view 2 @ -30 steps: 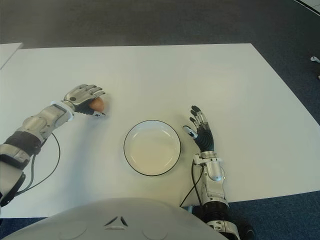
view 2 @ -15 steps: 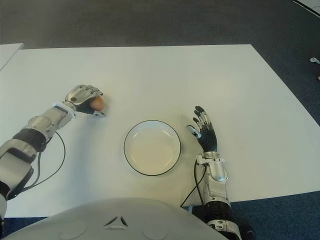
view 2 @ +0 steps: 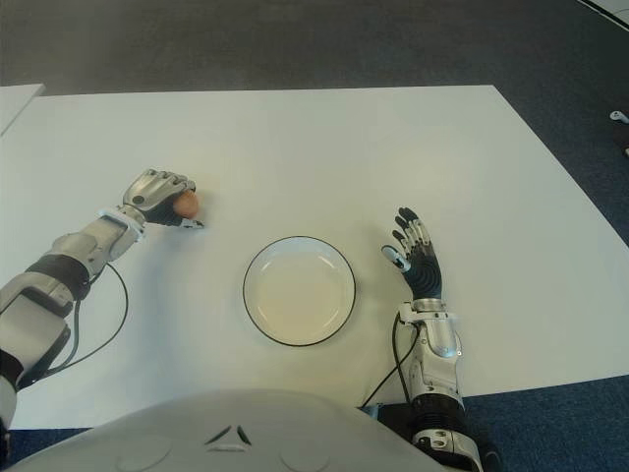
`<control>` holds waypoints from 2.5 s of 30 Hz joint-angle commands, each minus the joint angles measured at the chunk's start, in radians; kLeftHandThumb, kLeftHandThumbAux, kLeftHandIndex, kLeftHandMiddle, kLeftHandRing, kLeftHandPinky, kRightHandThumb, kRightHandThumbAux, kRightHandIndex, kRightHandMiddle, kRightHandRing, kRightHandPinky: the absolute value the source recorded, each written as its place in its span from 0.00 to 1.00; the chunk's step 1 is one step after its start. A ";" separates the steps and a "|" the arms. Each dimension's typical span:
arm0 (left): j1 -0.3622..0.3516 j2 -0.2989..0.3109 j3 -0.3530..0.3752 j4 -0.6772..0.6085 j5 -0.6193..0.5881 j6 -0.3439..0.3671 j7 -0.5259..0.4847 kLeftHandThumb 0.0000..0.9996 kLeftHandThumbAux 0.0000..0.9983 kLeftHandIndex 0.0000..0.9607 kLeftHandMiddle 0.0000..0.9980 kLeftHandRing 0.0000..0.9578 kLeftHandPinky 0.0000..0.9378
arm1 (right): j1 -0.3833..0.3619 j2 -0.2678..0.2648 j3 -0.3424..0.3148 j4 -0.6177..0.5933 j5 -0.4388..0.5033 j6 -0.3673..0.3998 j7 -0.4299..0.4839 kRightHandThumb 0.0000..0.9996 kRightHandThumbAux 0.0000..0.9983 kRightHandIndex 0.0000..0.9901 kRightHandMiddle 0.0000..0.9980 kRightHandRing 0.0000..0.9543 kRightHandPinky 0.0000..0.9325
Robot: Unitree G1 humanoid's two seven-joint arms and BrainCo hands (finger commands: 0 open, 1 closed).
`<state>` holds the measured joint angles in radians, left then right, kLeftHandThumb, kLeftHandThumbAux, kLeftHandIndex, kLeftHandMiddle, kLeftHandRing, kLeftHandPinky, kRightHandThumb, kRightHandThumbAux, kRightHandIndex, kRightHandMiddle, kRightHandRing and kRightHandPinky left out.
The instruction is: Put the apples into the plate.
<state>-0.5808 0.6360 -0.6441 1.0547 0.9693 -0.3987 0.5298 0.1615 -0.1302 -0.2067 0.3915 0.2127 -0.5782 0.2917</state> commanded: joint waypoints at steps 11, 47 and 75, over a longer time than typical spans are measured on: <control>0.045 -0.040 -0.026 0.048 -0.051 -0.063 -0.045 0.75 0.69 0.46 0.85 0.85 0.75 | 0.056 0.038 -0.047 0.044 0.101 0.081 0.044 0.14 0.57 0.05 0.11 0.11 0.15; 0.088 0.039 0.271 -0.789 -0.215 0.003 -0.373 0.75 0.69 0.46 0.85 0.83 0.54 | 0.064 0.074 -0.039 0.008 0.089 0.127 0.021 0.18 0.52 0.09 0.15 0.17 0.20; 0.261 -0.146 0.166 -1.268 -0.048 0.144 -0.562 0.75 0.69 0.46 0.83 0.86 0.86 | 0.103 0.089 -0.003 -0.017 0.067 0.131 0.014 0.19 0.52 0.08 0.13 0.14 0.16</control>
<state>-0.3535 0.5456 -0.4324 -0.1417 0.8980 -0.2642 0.0102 0.2003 -0.0870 -0.2388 0.3236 0.2931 -0.5102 0.3176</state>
